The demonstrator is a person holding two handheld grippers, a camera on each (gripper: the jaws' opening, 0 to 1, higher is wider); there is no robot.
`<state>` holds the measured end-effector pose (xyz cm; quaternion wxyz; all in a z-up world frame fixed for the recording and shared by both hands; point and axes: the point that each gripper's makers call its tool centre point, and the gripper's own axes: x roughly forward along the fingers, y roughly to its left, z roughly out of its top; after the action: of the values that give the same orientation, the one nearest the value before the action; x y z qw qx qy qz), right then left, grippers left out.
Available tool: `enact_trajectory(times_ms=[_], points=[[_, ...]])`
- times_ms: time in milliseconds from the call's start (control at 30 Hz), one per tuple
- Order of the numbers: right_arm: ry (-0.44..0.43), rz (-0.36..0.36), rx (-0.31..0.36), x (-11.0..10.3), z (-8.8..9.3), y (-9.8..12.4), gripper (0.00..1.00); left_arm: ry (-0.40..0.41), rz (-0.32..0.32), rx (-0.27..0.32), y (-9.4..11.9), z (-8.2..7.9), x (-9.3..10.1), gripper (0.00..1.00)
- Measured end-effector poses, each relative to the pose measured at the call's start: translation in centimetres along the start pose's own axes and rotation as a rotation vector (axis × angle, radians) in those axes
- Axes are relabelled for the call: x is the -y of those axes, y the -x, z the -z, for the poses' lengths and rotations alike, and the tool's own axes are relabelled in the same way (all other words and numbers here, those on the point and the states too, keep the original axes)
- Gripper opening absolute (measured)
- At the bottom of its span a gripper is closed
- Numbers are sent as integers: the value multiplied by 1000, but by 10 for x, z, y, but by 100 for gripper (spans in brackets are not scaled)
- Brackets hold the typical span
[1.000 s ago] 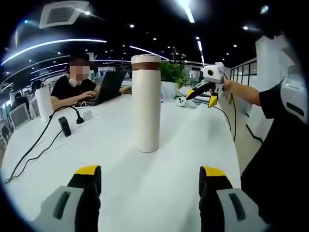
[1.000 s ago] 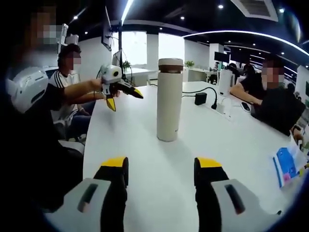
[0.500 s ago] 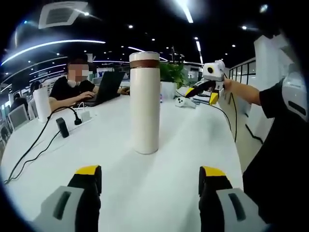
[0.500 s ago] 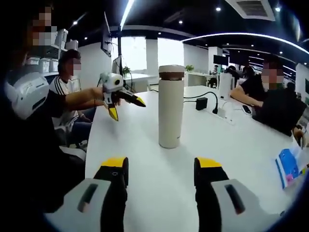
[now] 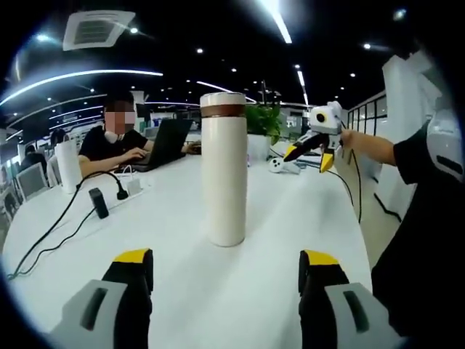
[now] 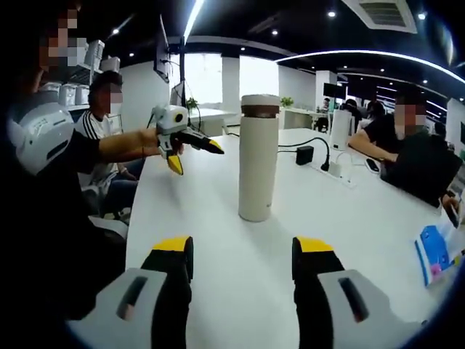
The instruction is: Grasp the water cup twist off the cup lid place the cup lid on the table
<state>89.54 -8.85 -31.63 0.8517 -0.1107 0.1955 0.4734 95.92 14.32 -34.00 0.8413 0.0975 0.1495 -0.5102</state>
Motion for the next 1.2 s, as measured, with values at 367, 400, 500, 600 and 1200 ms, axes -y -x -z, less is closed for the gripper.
enact_trajectory(times_ms=[367, 400, 500, 600, 1200], points=[[-6, 12, 5, 3, 3, 3, 57, 0, 12, 14, -9, -1, 4, 81], [-7, 11, 3, 3, 3, 3, 57, -1, 10, 15, -10, -2, 4, 80], [-8, 14, -7, 3, 6, 3, 57, -4, -2, 27, -11, -4, 1, 80], [9, 17, -26, 3, 10, 4, 57, -5, -8, 31, -11, -4, -1, 80], [-2, 16, -12, 3, 10, 2, 57, 18, 4, 38, -25, 0, -2, 80]])
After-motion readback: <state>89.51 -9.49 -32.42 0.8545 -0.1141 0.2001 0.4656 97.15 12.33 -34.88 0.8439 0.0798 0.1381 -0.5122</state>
